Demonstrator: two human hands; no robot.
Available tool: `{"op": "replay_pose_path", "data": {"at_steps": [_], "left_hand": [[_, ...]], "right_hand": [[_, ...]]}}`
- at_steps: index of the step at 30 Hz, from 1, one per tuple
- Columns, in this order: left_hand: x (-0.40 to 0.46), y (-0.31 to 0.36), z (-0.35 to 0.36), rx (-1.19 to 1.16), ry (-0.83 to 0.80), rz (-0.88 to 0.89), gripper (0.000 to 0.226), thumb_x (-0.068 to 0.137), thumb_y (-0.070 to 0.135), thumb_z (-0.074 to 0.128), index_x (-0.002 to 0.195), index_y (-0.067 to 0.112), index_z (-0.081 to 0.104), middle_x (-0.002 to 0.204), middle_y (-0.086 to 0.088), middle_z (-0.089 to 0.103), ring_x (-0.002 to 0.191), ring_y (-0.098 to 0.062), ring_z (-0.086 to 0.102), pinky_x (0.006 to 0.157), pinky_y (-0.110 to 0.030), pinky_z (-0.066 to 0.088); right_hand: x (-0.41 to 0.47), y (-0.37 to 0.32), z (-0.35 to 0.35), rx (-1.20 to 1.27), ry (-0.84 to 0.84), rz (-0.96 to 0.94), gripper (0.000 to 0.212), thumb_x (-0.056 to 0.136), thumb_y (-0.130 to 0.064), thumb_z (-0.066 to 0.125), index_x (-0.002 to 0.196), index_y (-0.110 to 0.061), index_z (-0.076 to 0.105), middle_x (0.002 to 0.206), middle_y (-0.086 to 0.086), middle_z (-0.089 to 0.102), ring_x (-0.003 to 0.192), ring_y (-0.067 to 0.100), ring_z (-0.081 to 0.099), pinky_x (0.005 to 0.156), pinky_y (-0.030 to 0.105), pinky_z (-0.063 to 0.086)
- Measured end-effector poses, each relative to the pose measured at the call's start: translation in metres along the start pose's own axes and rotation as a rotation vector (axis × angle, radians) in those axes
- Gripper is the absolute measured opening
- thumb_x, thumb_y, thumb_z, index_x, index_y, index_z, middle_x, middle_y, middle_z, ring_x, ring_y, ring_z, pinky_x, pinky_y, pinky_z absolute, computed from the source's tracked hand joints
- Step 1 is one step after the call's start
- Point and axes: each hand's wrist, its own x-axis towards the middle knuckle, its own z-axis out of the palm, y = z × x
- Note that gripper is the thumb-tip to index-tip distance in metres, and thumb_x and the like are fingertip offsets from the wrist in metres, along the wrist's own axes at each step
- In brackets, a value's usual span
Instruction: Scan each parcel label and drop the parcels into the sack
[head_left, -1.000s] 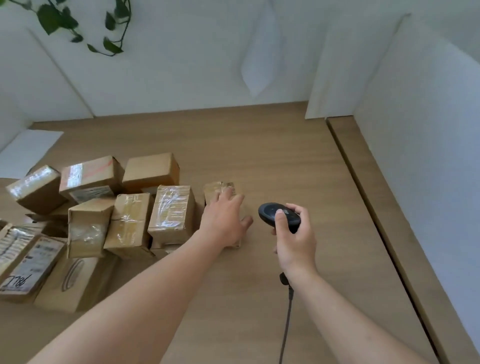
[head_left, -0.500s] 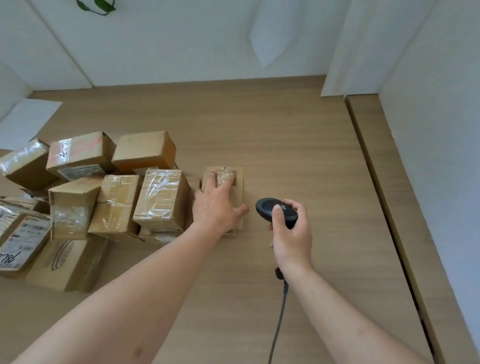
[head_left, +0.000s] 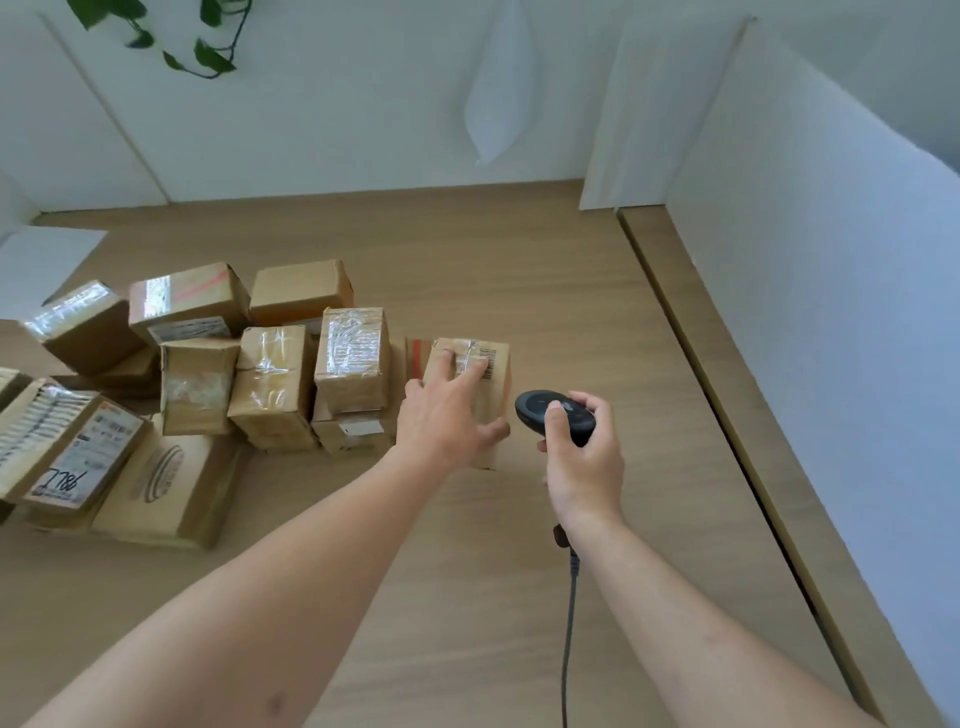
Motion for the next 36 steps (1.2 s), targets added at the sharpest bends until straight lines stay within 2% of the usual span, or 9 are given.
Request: {"op": "replay_pose_path", "data": {"at_steps": [6, 11, 15, 18, 26, 29, 31, 33, 36], "left_hand": [[-0.073, -0.032, -0.007, 0.037, -0.045, 0.085, 0.091, 0.082, 0.065, 0.072, 0.160, 0.043, 0.030, 0.166, 0.000, 0.020, 0.125, -0.043, 0.046, 0.102, -0.047, 0.046], [-0.122, -0.063, -0.004, 0.049, -0.091, 0.080, 0.092, 0.083, 0.064, 0.072, 0.160, 0.043, 0.028, 0.167, 0.001, 0.018, 0.125, -0.042, 0.045, 0.100, -0.046, 0.047], [-0.149, -0.082, 0.006, 0.056, -0.112, 0.018, 0.091, 0.082, 0.064, 0.072, 0.160, 0.044, 0.028, 0.167, 0.002, 0.018, 0.123, -0.040, 0.045, 0.098, -0.045, 0.048], [-0.166, -0.094, 0.020, 0.057, -0.114, -0.038, 0.090, 0.082, 0.064, 0.071, 0.159, 0.044, 0.029, 0.166, 0.002, 0.019, 0.118, -0.040, 0.045, 0.097, -0.043, 0.047], [-0.201, -0.126, 0.093, 0.057, -0.149, -0.188, 0.089, 0.081, 0.064, 0.072, 0.157, 0.045, 0.028, 0.167, -0.001, 0.015, 0.118, -0.038, 0.046, 0.108, -0.045, 0.043], [-0.207, -0.126, 0.109, 0.092, -0.156, -0.223, 0.093, 0.086, 0.060, 0.072, 0.162, 0.046, 0.020, 0.172, 0.000, 0.005, 0.137, -0.045, 0.035, 0.117, -0.050, 0.035], [-0.209, -0.123, 0.113, 0.100, -0.174, -0.250, 0.095, 0.089, 0.056, 0.072, 0.163, 0.048, 0.014, 0.174, 0.002, -0.003, 0.152, -0.051, 0.016, 0.125, -0.059, 0.019], [-0.209, -0.121, 0.112, 0.067, -0.186, -0.279, 0.095, 0.091, 0.053, 0.073, 0.164, 0.047, 0.012, 0.175, 0.002, -0.006, 0.156, -0.051, 0.004, 0.126, -0.065, 0.010], [-0.214, -0.126, 0.109, -0.061, -0.178, -0.293, 0.093, 0.092, 0.051, 0.071, 0.164, 0.047, 0.012, 0.175, 0.002, -0.004, 0.157, -0.051, 0.003, 0.126, -0.066, 0.011]], "right_hand": [[-0.087, 0.016, -0.002, -0.025, 0.074, 0.004, 0.040, 0.079, -0.068, 0.059, 0.115, -0.050, 0.060, 0.106, -0.017, 0.074, 0.098, 0.014, 0.075, 0.088, 0.056, 0.063], [-0.139, 0.030, 0.000, -0.050, 0.048, 0.026, 0.044, 0.078, -0.070, 0.058, 0.116, -0.049, 0.059, 0.105, -0.012, 0.076, 0.096, 0.015, 0.075, 0.088, 0.054, 0.063], [-0.159, 0.039, 0.005, -0.080, -0.006, 0.020, 0.046, 0.078, -0.071, 0.057, 0.118, -0.047, 0.059, 0.107, -0.014, 0.075, 0.098, 0.015, 0.075, 0.092, 0.050, 0.061], [-0.163, 0.053, 0.008, -0.106, -0.074, 0.038, 0.047, 0.078, -0.071, 0.057, 0.118, -0.046, 0.059, 0.106, -0.016, 0.073, 0.099, 0.016, 0.075, 0.093, 0.051, 0.061], [-0.165, 0.101, 0.010, -0.169, -0.231, 0.069, 0.047, 0.077, -0.072, 0.056, 0.116, -0.047, 0.059, 0.106, -0.018, 0.074, 0.098, 0.018, 0.077, 0.093, 0.049, 0.061], [-0.164, 0.115, 0.007, -0.199, -0.281, 0.057, 0.044, 0.080, -0.069, 0.059, 0.117, -0.046, 0.060, 0.106, -0.018, 0.073, 0.098, 0.019, 0.077, 0.095, 0.046, 0.060], [-0.163, 0.120, 0.004, -0.208, -0.298, 0.050, 0.046, 0.078, -0.071, 0.058, 0.117, -0.046, 0.060, 0.106, -0.018, 0.073, 0.098, 0.019, 0.077, 0.095, 0.045, 0.060], [-0.162, 0.121, 0.002, -0.217, -0.315, 0.041, 0.048, 0.077, -0.073, 0.057, 0.118, -0.046, 0.060, 0.106, -0.019, 0.073, 0.097, 0.019, 0.078, 0.095, 0.046, 0.060], [-0.162, 0.119, 0.001, -0.219, -0.337, 0.032, 0.050, 0.077, -0.073, 0.057, 0.118, -0.046, 0.060, 0.106, -0.020, 0.073, 0.098, 0.018, 0.077, 0.095, 0.047, 0.060]]}}
